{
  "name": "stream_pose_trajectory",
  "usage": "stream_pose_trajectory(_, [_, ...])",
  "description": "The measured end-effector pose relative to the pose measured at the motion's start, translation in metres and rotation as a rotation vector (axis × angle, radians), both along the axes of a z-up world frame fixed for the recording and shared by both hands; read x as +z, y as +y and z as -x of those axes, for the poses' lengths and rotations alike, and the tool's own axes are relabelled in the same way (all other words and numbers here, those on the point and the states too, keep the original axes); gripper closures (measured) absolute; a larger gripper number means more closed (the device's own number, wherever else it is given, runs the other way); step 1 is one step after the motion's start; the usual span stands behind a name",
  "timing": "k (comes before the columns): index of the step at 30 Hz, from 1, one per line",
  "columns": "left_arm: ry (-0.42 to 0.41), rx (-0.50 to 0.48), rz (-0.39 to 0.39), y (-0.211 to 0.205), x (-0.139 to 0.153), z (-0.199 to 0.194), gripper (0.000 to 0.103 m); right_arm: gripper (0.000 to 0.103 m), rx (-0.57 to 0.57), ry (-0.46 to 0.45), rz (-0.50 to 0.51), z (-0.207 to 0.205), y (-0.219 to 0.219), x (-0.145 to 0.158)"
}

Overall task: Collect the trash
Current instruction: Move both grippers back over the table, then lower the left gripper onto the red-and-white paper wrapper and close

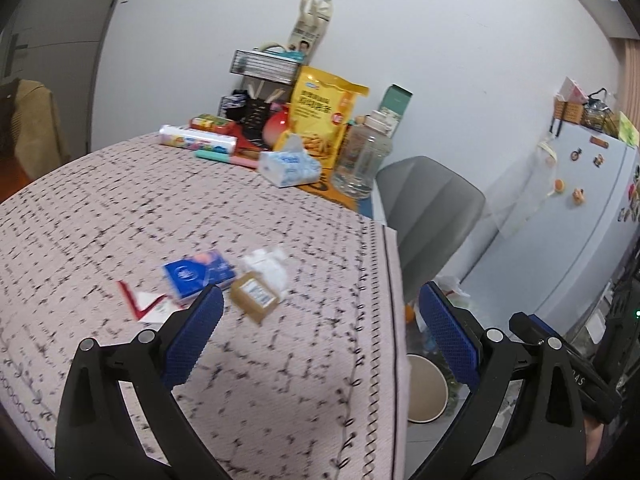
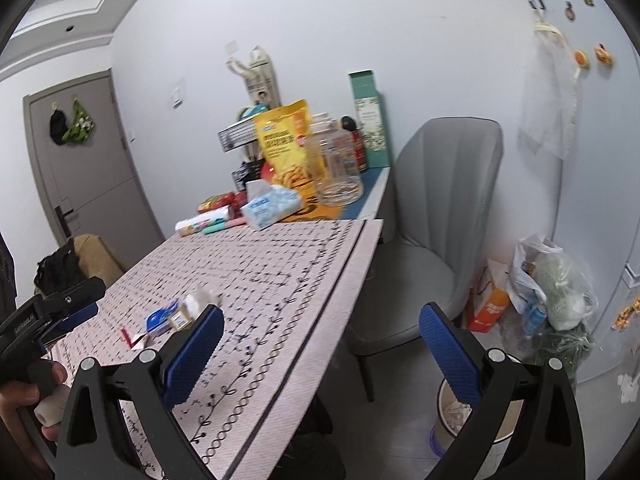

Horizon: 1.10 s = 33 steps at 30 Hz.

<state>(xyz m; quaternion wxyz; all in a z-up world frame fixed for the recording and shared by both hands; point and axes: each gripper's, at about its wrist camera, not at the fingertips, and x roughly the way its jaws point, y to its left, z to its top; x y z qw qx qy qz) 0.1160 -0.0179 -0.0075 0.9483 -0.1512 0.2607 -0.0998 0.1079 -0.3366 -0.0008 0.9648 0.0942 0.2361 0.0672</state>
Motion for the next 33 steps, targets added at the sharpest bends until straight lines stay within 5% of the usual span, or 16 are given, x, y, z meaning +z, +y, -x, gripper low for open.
stream_pose_trajectory(33, [0.2, 0.208, 0.088, 0.132, -0.074, 0.001, 0.01, 0.007, 0.241, 0.092, 0.029, -0.039, 0.096, -0.034])
